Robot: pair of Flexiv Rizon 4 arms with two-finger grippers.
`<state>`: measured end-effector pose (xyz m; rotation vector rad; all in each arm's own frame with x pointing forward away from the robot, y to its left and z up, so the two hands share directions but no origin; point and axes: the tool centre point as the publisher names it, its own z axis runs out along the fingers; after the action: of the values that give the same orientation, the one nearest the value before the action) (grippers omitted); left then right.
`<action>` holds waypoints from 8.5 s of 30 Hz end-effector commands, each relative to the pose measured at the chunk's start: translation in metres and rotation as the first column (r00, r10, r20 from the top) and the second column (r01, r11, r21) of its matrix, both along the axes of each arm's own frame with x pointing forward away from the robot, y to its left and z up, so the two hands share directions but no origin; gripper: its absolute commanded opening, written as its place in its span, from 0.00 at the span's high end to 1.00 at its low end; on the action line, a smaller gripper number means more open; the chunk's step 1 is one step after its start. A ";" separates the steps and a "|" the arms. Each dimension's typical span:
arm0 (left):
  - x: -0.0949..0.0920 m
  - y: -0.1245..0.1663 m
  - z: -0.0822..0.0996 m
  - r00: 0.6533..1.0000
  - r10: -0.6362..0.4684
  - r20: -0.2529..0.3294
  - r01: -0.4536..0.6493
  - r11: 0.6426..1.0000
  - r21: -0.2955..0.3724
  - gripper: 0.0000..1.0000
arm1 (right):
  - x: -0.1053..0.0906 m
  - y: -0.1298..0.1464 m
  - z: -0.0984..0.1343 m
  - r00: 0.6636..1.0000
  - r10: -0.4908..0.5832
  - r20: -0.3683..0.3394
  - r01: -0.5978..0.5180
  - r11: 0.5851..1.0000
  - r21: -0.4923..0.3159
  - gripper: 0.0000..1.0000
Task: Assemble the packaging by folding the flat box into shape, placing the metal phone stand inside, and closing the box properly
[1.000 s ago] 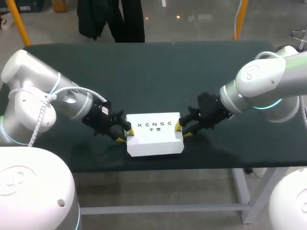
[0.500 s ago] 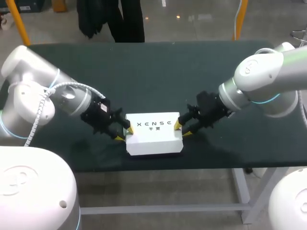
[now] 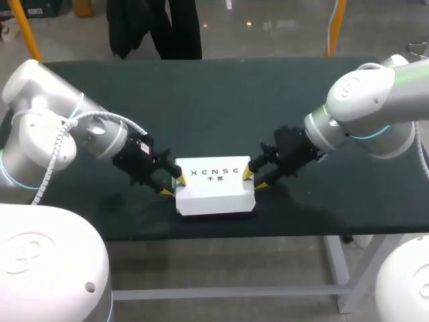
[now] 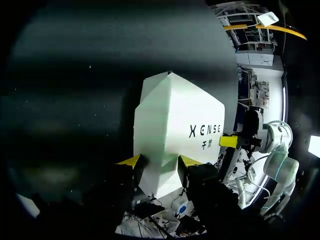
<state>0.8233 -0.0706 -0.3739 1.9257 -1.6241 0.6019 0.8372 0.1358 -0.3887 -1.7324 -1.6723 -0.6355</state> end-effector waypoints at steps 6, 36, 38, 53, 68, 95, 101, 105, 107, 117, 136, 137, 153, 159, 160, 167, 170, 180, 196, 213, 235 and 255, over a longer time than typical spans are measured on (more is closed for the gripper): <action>0.004 -0.005 0.000 1.000 -0.002 -0.011 0.002 1.000 -0.004 0.53 | 0.004 0.007 -0.002 1.000 -0.011 -0.025 0.011 1.000 -0.006 0.52; 0.004 -0.005 0.000 1.000 0.017 -0.009 -0.017 0.999 0.029 0.41 | 0.003 0.004 -0.001 0.999 -0.036 -0.010 0.036 0.999 -0.035 0.55; 0.004 -0.005 0.000 1.000 0.017 -0.009 -0.017 0.999 0.029 0.42 | 0.003 0.004 -0.001 0.999 -0.036 -0.010 0.036 0.999 -0.035 0.55; 0.002 -0.002 0.000 1.000 -0.008 -0.018 0.008 1.000 -0.005 0.43 | 0.002 0.008 0.000 0.999 -0.029 -0.016 0.028 0.999 -0.042 0.46; 0.005 -0.002 0.000 0.997 -0.017 -0.073 0.016 1.000 -0.013 0.47 | 0.003 0.009 0.001 0.997 -0.011 -0.072 0.010 1.000 -0.025 0.50; 0.006 -0.001 0.010 0.991 -0.024 -0.130 0.022 1.000 -0.010 0.46 | 0.009 0.012 0.007 0.988 -0.014 -0.153 0.010 1.000 -0.021 0.50; 0.008 0.000 0.012 0.990 -0.030 -0.141 0.028 0.999 -0.015 0.46 | 0.009 0.013 0.007 0.986 -0.008 -0.166 0.005 1.000 -0.020 0.51; 0.008 -0.001 0.014 0.988 -0.034 -0.151 0.032 0.999 -0.018 0.47 | 0.010 0.013 0.007 0.984 -0.005 -0.179 0.003 1.000 -0.012 0.50; 0.009 -0.001 0.014 0.987 -0.036 -0.155 0.034 0.999 -0.018 0.46 | 0.010 0.013 0.008 0.983 -0.005 -0.181 0.003 1.000 -0.010 0.50; 0.009 -0.002 0.016 0.983 -0.043 -0.177 0.040 0.999 -0.016 0.43 | 0.013 0.012 0.013 0.979 0.002 -0.206 -0.002 1.000 0.002 0.50; 0.010 -0.003 0.023 0.976 -0.053 -0.209 0.049 0.998 -0.024 0.44 | 0.017 0.012 0.019 0.973 0.005 -0.233 -0.001 1.000 0.017 0.50; 0.010 -0.003 0.023 0.976 -0.054 -0.211 0.050 0.998 -0.025 0.44 | 0.017 0.012 0.019 0.972 0.004 -0.235 0.000 1.000 0.017 0.50; 0.015 0.000 0.030 0.966 -0.067 -0.249 0.060 0.998 -0.036 0.48 | 0.019 0.014 0.021 0.963 -0.002 -0.271 0.010 1.000 0.027 0.51; 0.017 -0.001 0.032 0.963 -0.072 -0.260 0.064 0.997 -0.038 0.52 | 0.019 0.014 0.023 0.959 -0.003 -0.283 0.013 0.999 0.033 0.51; 0.017 -0.001 0.032 0.963 -0.073 -0.261 0.065 0.997 -0.039 0.52 | 0.019 0.014 0.023 0.958 -0.003 -0.285 0.014 0.999 0.034 0.51; 0.018 -0.002 0.033 0.959 -0.072 -0.274 0.065 0.997 -0.038 0.51 | 0.021 0.015 0.024 0.953 0.001 -0.302 0.012 0.999 0.040 0.51; 0.018 -0.002 0.033 0.957 -0.073 -0.280 0.064 0.997 -0.040 0.51 | 0.022 0.015 0.025 0.951 0.000 -0.309 0.013 0.999 0.042 0.51; 0.018 -0.003 0.033 0.952 -0.082 -0.296 0.071 0.996 -0.046 0.51 | 0.024 0.015 0.026 0.943 0.007 -0.333 0.011 0.999 0.052 0.51; 0.018 -0.005 0.035 0.941 -0.105 -0.323 0.089 0.994 -0.064 0.52 | 0.029 0.017 0.030 0.933 0.018 -0.359 0.004 0.998 0.062 0.51; 0.022 -0.007 0.037 0.926 -0.138 -0.352 0.118 0.990 -0.079 0.53 | 0.033 0.018 0.033 0.921 0.042 -0.388 -0.013 0.997 0.079 0.51; 0.027 -0.006 0.040 0.906 -0.157 -0.393 0.129 0.987 -0.098 0.55 | 0.038 0.019 0.037 0.902 0.063 -0.427 -0.022 0.995 0.102 0.51; 0.028 -0.006 0.043 0.885 -0.177 -0.430 0.141 0.983 -0.114 0.56 | 0.039 0.020 0.042 0.883 0.084 -0.462 -0.026 0.991 0.130 0.51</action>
<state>0.8469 -0.0694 -0.3289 1.7023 -1.4187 0.1557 0.8720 0.1494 -0.3477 -1.6020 -1.3112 -0.2643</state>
